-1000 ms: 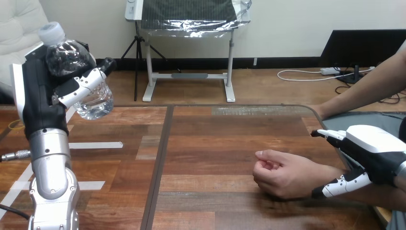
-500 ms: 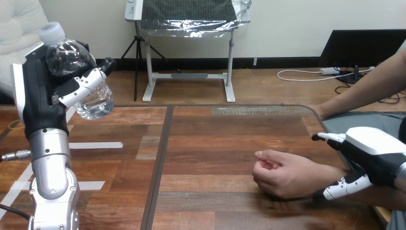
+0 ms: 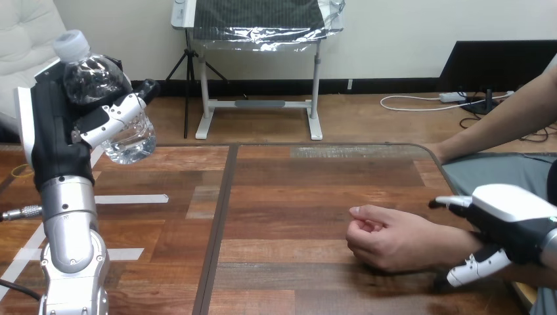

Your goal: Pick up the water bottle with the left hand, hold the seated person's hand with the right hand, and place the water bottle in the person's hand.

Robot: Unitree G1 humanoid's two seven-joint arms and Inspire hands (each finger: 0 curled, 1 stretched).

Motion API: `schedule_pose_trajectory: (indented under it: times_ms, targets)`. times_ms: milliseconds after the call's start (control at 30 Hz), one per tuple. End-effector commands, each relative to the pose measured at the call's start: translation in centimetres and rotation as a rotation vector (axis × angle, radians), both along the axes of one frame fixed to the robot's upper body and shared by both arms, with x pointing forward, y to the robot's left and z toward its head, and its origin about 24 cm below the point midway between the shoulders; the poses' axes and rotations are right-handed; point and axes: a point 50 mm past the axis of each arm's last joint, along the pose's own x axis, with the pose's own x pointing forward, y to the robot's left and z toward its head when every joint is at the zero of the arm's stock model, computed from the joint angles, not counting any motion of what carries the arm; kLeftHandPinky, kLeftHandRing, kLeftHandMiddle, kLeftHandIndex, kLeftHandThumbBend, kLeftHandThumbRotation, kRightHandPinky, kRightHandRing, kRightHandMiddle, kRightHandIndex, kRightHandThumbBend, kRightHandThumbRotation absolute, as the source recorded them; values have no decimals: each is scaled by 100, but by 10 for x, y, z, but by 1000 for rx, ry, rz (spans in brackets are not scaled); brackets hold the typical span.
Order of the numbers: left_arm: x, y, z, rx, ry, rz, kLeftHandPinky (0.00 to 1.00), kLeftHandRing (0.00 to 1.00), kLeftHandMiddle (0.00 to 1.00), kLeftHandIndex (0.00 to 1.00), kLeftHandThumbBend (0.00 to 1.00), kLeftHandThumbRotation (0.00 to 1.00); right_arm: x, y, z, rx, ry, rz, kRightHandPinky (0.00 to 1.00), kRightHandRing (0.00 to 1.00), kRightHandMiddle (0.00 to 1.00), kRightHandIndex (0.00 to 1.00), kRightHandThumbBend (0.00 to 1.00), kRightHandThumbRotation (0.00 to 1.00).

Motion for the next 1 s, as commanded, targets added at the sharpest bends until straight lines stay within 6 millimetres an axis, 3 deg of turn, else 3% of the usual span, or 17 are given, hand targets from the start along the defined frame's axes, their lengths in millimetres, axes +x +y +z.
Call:
schedule_pose_trajectory:
  times_ms: [0,367,967]
  targets:
    - [5,-5,32,19,-125,-17,29,34,40,41,64,0,8,-7,14,-50,-14,8,93,92,92,92,100,51]
    - [5,-4,32,14,-125,-20,30,35,40,42,64,0,8,-13,11,-79,31,8,90,89,90,89,100,50]
    - [5,-5,33,21,-130,-13,30,35,40,42,65,0,9,-21,7,-131,83,-23,84,86,86,85,100,29]
